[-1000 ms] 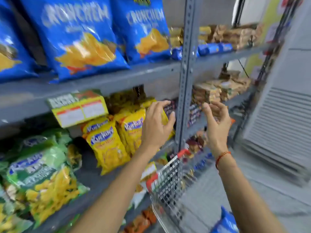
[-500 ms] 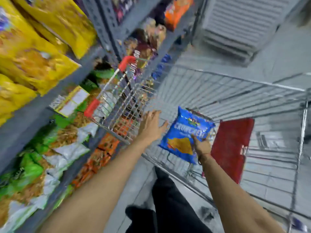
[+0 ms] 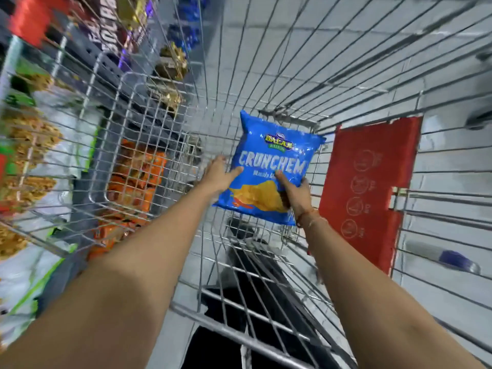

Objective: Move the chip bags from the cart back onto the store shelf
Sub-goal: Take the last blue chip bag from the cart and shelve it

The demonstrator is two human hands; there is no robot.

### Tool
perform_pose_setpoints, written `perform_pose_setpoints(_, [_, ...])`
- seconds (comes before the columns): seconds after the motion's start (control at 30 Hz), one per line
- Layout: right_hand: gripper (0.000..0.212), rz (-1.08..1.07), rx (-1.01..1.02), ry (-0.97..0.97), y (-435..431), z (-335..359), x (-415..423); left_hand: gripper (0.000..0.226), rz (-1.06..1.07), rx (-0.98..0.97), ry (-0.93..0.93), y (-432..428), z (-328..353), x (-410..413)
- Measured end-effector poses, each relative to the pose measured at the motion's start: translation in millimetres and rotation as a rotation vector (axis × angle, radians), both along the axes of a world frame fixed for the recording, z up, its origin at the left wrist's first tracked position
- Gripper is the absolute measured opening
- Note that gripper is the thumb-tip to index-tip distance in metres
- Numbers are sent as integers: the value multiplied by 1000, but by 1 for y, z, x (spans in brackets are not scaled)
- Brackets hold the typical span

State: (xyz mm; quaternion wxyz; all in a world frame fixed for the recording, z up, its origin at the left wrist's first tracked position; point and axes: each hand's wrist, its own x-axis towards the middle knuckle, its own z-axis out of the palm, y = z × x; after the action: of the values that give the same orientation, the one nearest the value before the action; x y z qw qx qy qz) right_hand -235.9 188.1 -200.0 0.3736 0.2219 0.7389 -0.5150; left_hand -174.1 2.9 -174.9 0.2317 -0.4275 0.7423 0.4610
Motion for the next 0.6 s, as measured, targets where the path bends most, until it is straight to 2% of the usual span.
perform_pose_setpoints(0.03, [74, -22, -23, -4, -3, -1, -2, 71, 43, 66, 5, 0, -10, -2])
perform_pose_setpoints(0.1, [51, -58, -61, -4, -6, -6, -6, 99, 119, 191, 15, -4, -50, 5])
perform_pose_setpoints(0.13, [44, -72, -84, -3, -6, -10, -7, 109, 151, 248, 15, -5, -69, 9])
perform_pose_setpoints(0.17, [41, -82, -98, 0, -6, -11, -8, 109, 187, 307, 14, -6, -82, 14])
perform_pose_setpoints(0.33, [23, -108, -176, 4, -5, 7, -6, 46, 238, 471, 6, 0, -17, 7])
perform_pose_setpoints(0.4, [34, -82, -191, 52, -9, 23, -3, 29, 213, 496, 56, -5, 2, 11])
perform_pose_setpoints(0.47, [44, -29, -197, 101, -16, 50, -2, 25, 206, 463, 110, -14, 24, 18])
perform_pose_setpoints(0.6, [38, 59, -283, 214, -38, 116, -5, 37, 247, 360, 216, -33, 89, 34])
